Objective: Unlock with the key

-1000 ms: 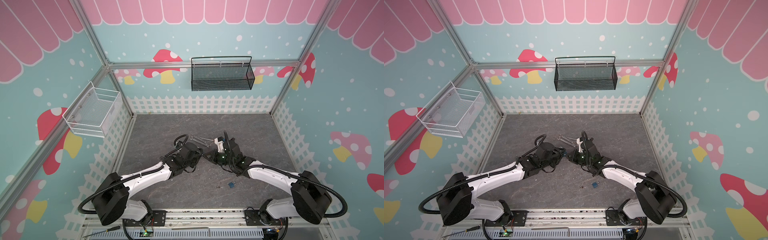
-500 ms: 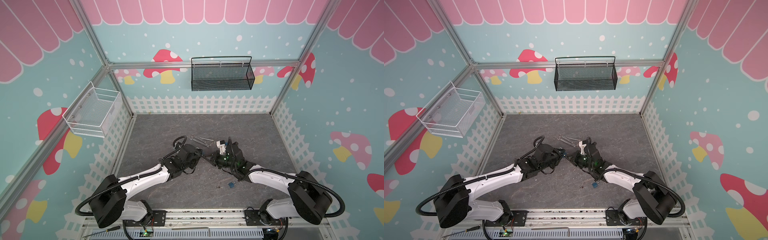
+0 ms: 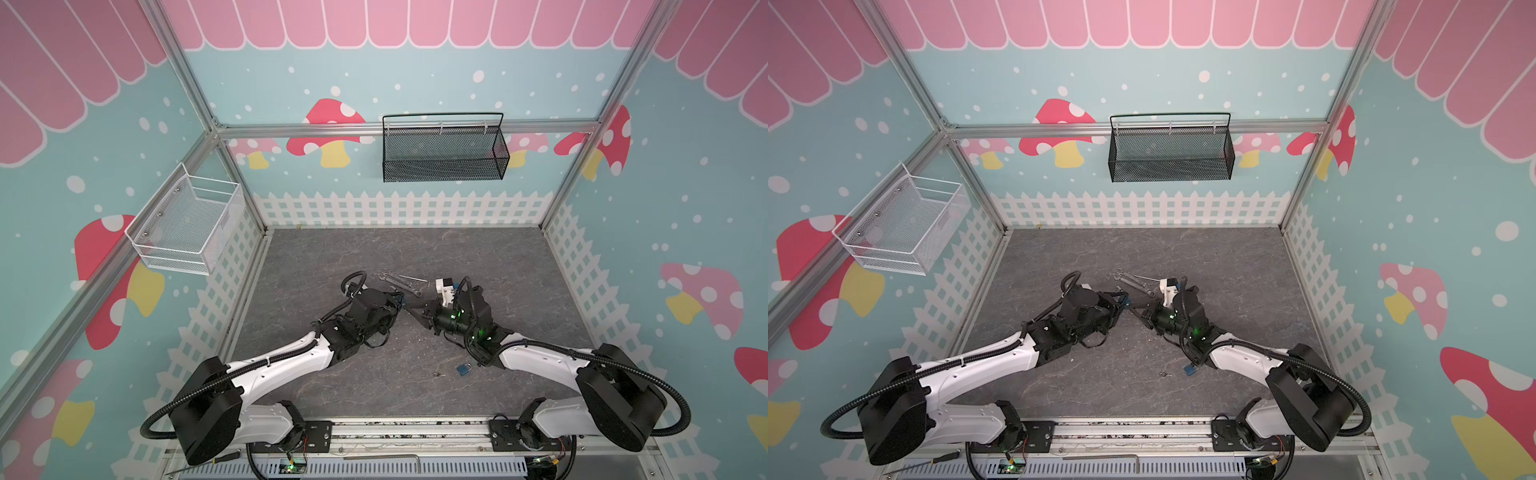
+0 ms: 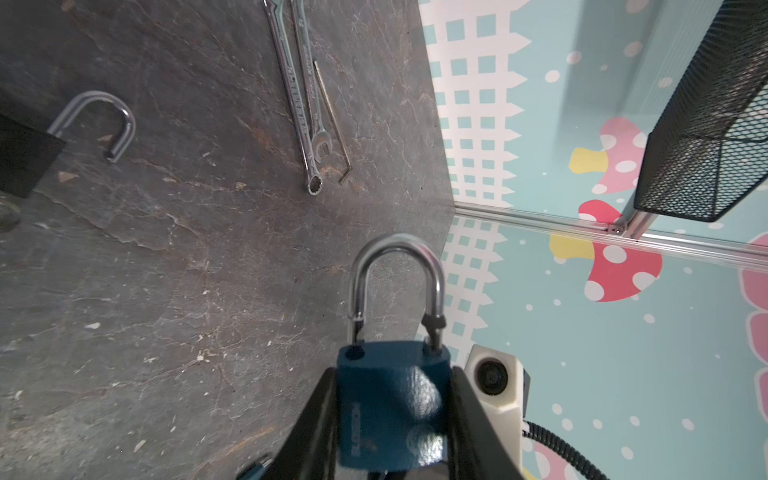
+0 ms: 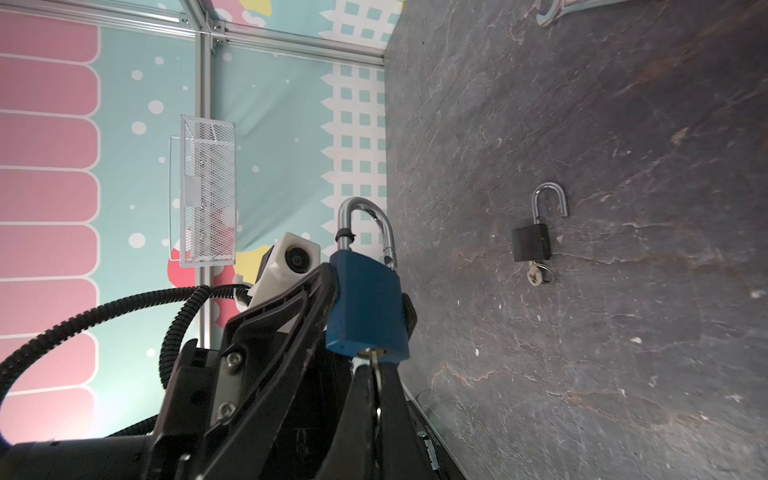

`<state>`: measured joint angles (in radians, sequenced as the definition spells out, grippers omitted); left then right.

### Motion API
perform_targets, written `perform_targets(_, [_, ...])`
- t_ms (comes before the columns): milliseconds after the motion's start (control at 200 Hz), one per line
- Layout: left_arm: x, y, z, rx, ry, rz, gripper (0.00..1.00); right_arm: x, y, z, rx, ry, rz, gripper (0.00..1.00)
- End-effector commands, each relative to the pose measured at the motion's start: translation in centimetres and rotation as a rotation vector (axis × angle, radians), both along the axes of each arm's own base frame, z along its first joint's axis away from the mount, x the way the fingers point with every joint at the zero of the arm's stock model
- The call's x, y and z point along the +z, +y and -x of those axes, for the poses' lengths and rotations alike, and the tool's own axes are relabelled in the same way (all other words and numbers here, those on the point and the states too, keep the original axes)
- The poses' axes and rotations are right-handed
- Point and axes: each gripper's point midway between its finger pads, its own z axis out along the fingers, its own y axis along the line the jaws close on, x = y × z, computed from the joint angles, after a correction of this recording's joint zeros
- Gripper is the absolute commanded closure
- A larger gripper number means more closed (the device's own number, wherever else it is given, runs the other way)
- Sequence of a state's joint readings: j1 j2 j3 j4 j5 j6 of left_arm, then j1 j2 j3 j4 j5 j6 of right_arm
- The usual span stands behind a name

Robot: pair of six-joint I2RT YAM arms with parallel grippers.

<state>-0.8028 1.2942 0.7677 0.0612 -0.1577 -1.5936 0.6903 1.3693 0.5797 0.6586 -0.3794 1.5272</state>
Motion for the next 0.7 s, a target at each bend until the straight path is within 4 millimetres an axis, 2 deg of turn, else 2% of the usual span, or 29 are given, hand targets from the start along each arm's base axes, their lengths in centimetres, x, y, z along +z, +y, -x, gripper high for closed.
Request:
perform_targets(0, [2.1,-2.4,1.7,-0.119,-0.02,0.087,1.0,6.4,0.6,-0.4,0.009,-0.187,-0.135,1.0])
perform_targets(155, [2.5,-1.2,1.4,-0.124,-0.03,-0.013,1.0,6.1,0.6,-0.7,0.009,-0.256,-0.06,0.98])
perform_targets(270, [2.9,0.3,0.9,-0.13,-0.058,-0.108,1.0,4.5,-0.3,-1.2,-0.021,-0.286,0.054,0.77])
perform_targets(385, [3.2,2.1,0.4,-0.153,-0.099,-0.228,1.0,3.3,-1.8,-1.7,-0.054,-0.319,0.168,0.63])
perform_targets(480, [3.2,3.6,0.2,-0.193,-0.149,-0.348,1.0,3.1,-3.7,-2.3,-0.079,-0.358,0.251,0.55])
perform_targets(560, [2.8,4.7,0.1,-0.236,-0.196,-0.452,1.0,3.9,-4.7,-2.6,-0.065,-0.422,0.315,0.46])
perform_targets(605, [2.6,5.3,0.1,-0.258,-0.218,-0.508,1.0,4.0,-4.9,-2.8,-0.04,-0.45,0.366,0.43])
perform_targets(695, [2.9,5.3,0.2,-0.339,-0.321,-0.605,1.0,4.4,-4.9,-3.2,0.038,-0.506,0.461,0.4])
